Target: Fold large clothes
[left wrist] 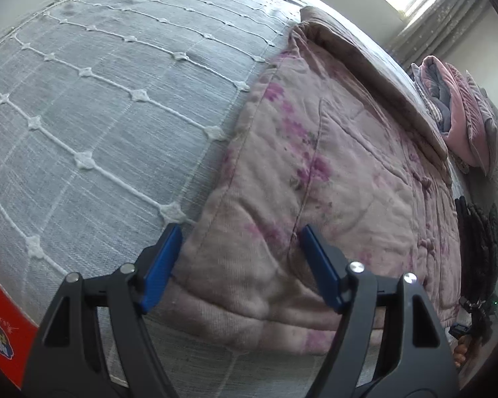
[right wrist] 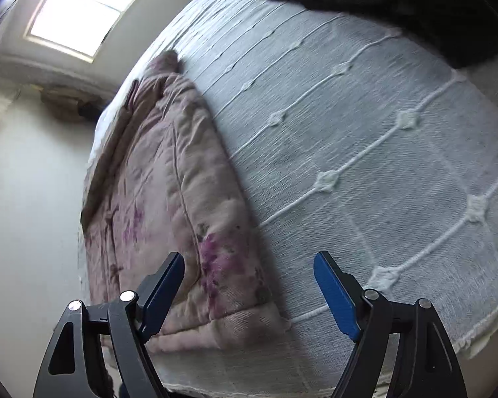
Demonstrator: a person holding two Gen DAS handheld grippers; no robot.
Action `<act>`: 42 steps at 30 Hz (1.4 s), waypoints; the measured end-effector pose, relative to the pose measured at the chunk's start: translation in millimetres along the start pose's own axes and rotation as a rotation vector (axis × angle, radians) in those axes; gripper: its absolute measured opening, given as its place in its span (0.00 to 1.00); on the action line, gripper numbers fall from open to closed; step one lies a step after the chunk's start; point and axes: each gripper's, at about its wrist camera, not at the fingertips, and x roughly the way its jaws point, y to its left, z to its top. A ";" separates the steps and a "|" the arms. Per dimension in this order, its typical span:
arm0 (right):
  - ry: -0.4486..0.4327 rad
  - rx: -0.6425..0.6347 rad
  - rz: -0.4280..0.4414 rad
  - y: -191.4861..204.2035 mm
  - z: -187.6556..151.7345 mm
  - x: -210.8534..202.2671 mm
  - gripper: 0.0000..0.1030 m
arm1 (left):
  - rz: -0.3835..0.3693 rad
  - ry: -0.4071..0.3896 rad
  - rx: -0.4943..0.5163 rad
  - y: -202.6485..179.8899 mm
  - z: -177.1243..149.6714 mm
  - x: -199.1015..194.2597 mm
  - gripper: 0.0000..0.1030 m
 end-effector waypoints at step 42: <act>0.101 -0.248 -0.009 53.6 -10.2 40.2 0.20 | -0.001 -0.009 0.042 -24.1 -13.4 8.9 0.23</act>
